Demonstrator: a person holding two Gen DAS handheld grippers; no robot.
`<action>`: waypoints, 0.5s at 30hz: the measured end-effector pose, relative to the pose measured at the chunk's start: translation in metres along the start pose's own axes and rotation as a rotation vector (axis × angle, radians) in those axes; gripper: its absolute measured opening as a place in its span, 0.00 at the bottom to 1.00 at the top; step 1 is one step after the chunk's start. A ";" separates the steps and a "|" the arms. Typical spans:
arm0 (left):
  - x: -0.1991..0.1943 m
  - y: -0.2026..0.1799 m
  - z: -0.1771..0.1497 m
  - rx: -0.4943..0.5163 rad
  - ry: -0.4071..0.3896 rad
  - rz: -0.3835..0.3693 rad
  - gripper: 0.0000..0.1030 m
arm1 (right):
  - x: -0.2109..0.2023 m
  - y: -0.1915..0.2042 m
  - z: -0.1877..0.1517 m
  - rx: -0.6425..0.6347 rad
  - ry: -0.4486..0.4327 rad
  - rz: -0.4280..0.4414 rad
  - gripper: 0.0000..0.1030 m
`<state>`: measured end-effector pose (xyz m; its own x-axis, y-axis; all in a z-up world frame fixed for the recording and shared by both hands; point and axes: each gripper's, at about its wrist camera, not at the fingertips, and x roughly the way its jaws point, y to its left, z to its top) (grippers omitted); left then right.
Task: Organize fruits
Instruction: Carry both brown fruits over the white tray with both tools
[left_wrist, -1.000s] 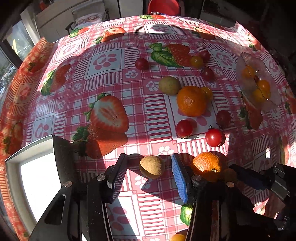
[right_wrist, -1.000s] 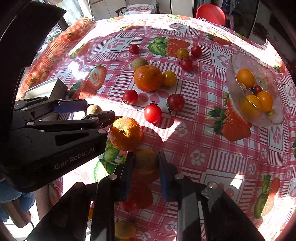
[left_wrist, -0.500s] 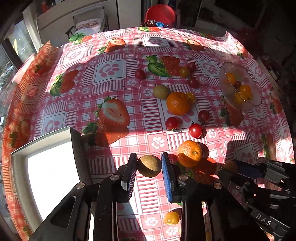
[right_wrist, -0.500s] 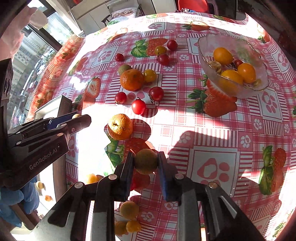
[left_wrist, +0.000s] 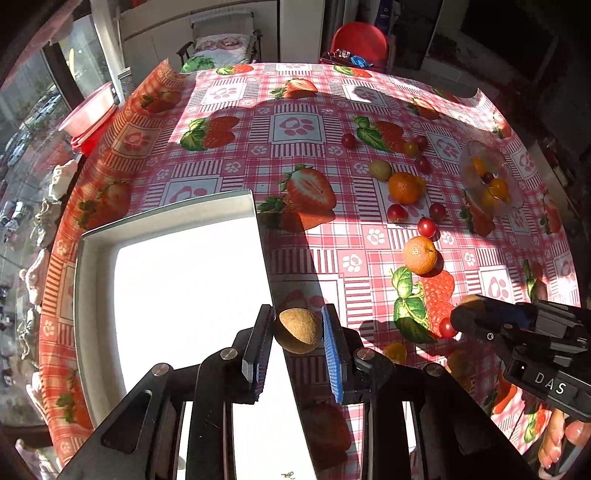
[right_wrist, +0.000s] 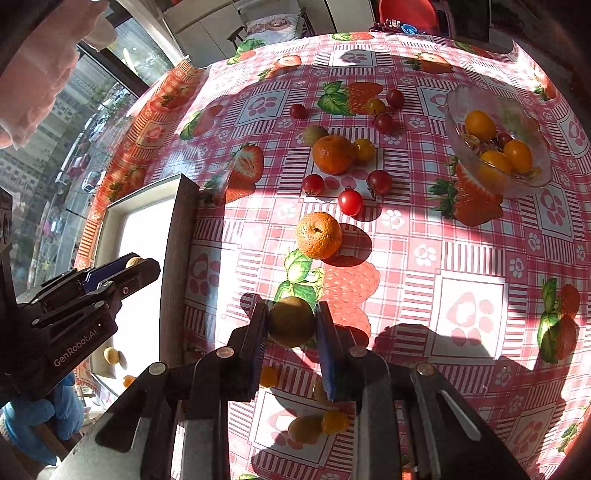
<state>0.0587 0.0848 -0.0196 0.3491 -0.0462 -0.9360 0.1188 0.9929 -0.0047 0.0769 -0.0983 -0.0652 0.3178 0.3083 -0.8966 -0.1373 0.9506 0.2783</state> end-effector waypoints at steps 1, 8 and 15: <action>-0.003 0.006 -0.004 -0.007 0.000 0.009 0.28 | 0.001 0.006 -0.001 -0.008 0.003 0.007 0.27; -0.008 0.054 -0.037 -0.073 0.037 0.076 0.28 | 0.015 0.059 -0.009 -0.071 0.041 0.065 0.27; 0.001 0.092 -0.066 -0.116 0.077 0.137 0.28 | 0.030 0.118 -0.017 -0.152 0.076 0.127 0.27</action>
<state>0.0090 0.1835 -0.0438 0.2817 0.0946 -0.9548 -0.0345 0.9955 0.0884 0.0546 0.0221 -0.0655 0.2177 0.4164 -0.8827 -0.3134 0.8864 0.3408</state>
